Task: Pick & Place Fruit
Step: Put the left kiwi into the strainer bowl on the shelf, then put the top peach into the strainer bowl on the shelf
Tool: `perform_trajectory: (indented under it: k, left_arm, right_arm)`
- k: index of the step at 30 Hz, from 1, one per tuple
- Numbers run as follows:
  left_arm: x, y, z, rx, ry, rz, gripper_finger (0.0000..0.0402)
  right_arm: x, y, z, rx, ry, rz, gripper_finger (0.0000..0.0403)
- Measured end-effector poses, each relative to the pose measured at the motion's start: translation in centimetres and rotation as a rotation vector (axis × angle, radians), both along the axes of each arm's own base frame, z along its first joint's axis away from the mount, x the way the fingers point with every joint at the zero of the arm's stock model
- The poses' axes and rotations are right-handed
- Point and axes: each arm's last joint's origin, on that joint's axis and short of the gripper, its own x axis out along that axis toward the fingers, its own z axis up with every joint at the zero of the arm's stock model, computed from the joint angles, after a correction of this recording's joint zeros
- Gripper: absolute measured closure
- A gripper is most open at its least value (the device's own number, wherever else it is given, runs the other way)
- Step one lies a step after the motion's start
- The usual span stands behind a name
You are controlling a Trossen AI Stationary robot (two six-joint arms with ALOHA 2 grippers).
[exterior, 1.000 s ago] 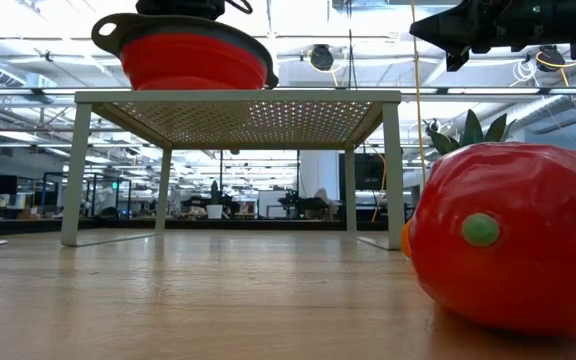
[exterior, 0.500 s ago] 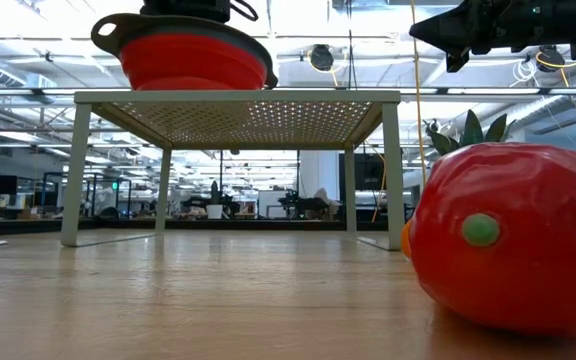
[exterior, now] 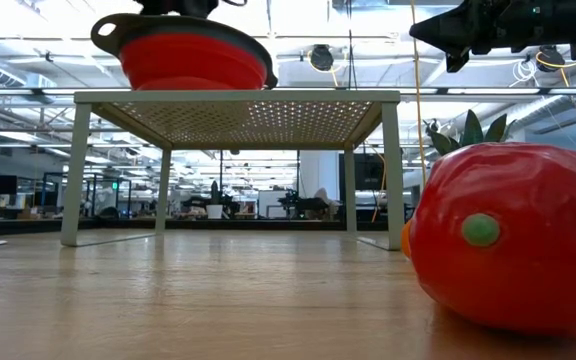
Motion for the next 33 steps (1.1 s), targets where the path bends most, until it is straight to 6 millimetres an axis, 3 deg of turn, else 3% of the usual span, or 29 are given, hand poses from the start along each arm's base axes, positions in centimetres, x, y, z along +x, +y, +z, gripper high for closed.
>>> perform_trajectory:
  k: [7, 15, 23, 33]
  left_arm:
    - [-0.9, -0.8, 2.4, 0.027, -0.194, 0.034, 0.0126]
    - [-0.4, -2.9, 4.7, 0.145, -0.445, -0.015, 0.0177]
    - [-0.4, -5.2, 4.7, 0.118, -0.471, -0.008, 0.0226]
    - [-1.1, -8.7, 5.0, 0.284, -0.525, -0.089, 0.0297]
  right_arm:
    - [0.0, 0.0, 0.0, 0.015, 0.001, 0.005, 0.0403]
    - [0.0, 0.0, -0.2, 0.101, 0.015, 0.010, 0.0403]
    - [0.0, 0.2, -0.5, 0.189, 0.047, 0.077, 0.0403]
    - [0.0, 0.7, -0.5, 0.244, 0.066, 0.251, 0.0403]
